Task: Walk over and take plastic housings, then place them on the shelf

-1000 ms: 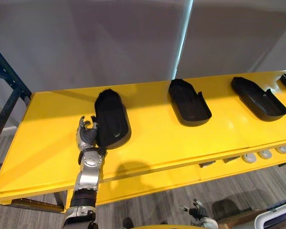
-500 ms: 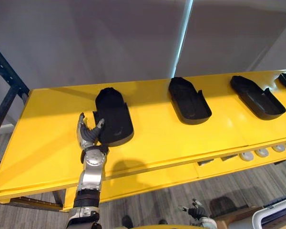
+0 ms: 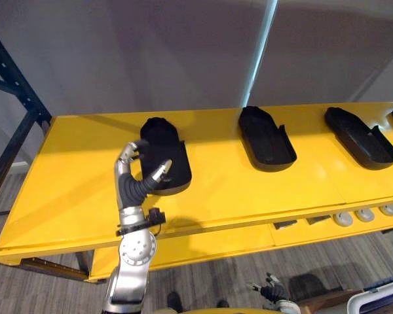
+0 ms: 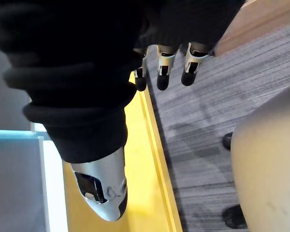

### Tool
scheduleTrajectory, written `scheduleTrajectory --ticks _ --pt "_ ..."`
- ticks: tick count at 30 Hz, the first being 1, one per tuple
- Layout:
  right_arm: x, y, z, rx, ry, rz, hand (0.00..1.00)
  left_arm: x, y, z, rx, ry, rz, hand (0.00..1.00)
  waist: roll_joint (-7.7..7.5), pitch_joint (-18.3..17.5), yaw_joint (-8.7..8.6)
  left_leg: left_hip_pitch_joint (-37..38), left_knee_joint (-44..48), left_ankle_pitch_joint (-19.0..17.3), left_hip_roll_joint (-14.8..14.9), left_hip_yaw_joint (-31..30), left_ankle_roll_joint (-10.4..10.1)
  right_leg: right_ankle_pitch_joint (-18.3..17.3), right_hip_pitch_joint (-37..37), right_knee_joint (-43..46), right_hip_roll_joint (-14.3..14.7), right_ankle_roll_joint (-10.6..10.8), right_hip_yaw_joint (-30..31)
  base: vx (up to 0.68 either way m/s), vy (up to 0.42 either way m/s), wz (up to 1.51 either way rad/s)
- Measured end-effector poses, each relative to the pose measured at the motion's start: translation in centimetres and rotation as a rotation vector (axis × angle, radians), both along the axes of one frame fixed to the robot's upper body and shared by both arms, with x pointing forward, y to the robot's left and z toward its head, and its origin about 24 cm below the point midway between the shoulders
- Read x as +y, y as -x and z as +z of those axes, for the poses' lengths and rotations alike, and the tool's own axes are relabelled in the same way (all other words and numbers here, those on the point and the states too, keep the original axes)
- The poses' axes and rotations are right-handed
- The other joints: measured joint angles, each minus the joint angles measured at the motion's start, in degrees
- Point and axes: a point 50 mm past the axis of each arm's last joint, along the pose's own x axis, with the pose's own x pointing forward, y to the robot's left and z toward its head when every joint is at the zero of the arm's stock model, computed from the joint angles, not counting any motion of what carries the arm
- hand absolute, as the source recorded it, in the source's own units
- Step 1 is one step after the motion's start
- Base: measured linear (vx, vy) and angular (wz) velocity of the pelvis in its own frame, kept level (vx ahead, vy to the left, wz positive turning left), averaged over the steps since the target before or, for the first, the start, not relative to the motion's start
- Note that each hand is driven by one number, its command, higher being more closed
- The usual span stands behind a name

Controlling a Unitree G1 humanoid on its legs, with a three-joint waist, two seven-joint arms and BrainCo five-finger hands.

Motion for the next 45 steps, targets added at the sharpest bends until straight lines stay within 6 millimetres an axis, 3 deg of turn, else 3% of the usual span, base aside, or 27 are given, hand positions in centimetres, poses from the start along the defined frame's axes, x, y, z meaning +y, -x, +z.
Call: scheduleTrajectory --ticks 4,12,18,26,34,45 --pt "0.1 -0.2 0.1 -0.004 0.003 0.024 0.0 -0.7 0.7 -1.6 0.092 0.008 -0.064 1.0 0.39 0.2 0.16 -0.1 0.0 0.3 0.6 0.2 -0.4 -0.1 -0.1 -0.1 0.5 0.0 0.0 -0.01 -0.043 0.02" --pt "0.1 0.1 0.1 -0.002 0.006 0.023 0.0 -2.5 0.2 -5.4 0.279 0.025 -0.143 1.0 0.38 0.0 1.31 0.0 0.0 0.9 0.9 2.8 -1.1 -0.6 -0.7 -0.4 0.4 -0.3 0.0 0.01 -0.015 -0.04" --pt "0.6 0.1 0.1 -0.003 -0.005 0.022 0.0 -2.4 -0.4 -8.4 0.427 -0.025 -0.128 1.0 -0.29 -0.5 1.37 1.0 0.0 1.4 -0.2 3.5 -0.9 -1.6 0.2 -0.1 -0.8 1.2 0.1 0.05 0.041 0.01" --pt "1.0 -0.6 0.4 -0.027 -0.012 0.027 0.0 -2.0 -1.9 -9.0 0.456 -0.145 -0.096 1.0 -0.36 -0.6 1.35 1.1 0.0 1.2 -0.8 3.9 -0.7 -1.8 0.2 -0.3 -1.5 1.5 0.5 0.03 0.024 -0.02" --pt "0.8 -1.0 0.5 -0.024 -0.009 0.026 0.0 -1.6 -3.0 -9.4 0.471 -0.167 -0.057 1.0 0.68 -0.9 1.32 1.2 0.0 1.2 -0.9 3.8 -0.7 -1.8 0.1 -0.7 -1.4 1.5 0.5 0.0 0.0 0.0" --pt "1.1 -1.4 0.5 -0.03 -0.016 0.029 0.0 -1.3 -4.6 -9.2 0.467 -0.193 -0.039 1.0 0.71 -0.9 1.3 0.9 0.0 1.2 -0.9 3.6 -0.7 -1.7 0.2 -1.5 -1.4 1.4 0.3 0.0 0.0 0.0"
